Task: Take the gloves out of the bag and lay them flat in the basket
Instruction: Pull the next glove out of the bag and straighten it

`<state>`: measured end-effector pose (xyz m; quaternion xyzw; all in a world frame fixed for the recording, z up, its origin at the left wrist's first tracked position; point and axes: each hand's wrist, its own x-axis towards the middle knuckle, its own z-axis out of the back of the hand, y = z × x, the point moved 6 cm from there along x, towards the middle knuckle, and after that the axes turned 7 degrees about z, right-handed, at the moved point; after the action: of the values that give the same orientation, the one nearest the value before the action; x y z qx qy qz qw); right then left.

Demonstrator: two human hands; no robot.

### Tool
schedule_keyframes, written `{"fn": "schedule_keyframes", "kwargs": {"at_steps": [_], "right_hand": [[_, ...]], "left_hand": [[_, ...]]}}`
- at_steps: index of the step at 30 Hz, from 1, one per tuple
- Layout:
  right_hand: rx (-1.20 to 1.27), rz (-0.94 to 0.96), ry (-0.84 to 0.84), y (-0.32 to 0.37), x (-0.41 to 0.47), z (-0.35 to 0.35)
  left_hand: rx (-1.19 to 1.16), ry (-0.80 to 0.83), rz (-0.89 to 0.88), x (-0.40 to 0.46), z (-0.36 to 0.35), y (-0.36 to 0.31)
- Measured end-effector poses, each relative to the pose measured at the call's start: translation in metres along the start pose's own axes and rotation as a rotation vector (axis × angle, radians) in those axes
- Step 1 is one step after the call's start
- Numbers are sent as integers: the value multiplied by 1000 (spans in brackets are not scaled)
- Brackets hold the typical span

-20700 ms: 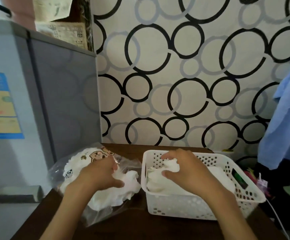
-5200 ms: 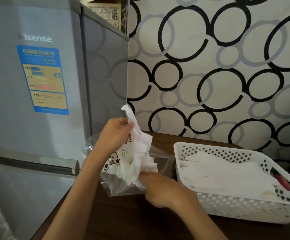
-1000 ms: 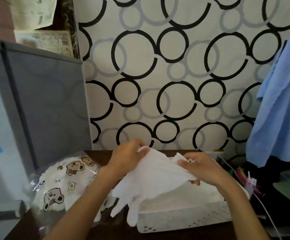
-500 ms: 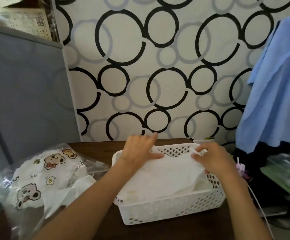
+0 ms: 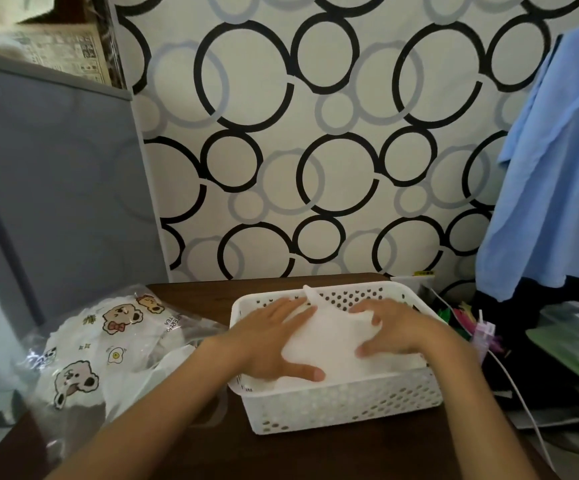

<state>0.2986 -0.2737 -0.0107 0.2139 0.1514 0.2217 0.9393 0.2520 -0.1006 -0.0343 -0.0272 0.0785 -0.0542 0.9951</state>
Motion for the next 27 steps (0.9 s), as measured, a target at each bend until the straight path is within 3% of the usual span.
{"fn": "schedule_keyframes", "kwargs": {"at_steps": [2, 7, 11, 12, 16, 22, 27], "right_hand": [[-151, -69, 112, -7, 9, -18], [-204, -25, 89, -7, 20, -28], [-206, 10, 73, -1, 20, -21], [-210, 17, 70, 0, 20, -19], [-251, 33, 121, -5, 18, -22], [-201, 20, 160, -22, 19, -22], [-63, 74, 97, -7, 6, -9]], "left_hand": [[53, 16, 22, 6, 0, 10], [-14, 34, 83, 6, 12, 22], [-55, -349, 72, 1, 54, 13], [-45, -351, 19, 1, 54, 7], [100, 1, -8, 9, 13, -3], [-97, 107, 48, 1, -5, -1], [-426, -282, 129, -45, 48, 42]]}}
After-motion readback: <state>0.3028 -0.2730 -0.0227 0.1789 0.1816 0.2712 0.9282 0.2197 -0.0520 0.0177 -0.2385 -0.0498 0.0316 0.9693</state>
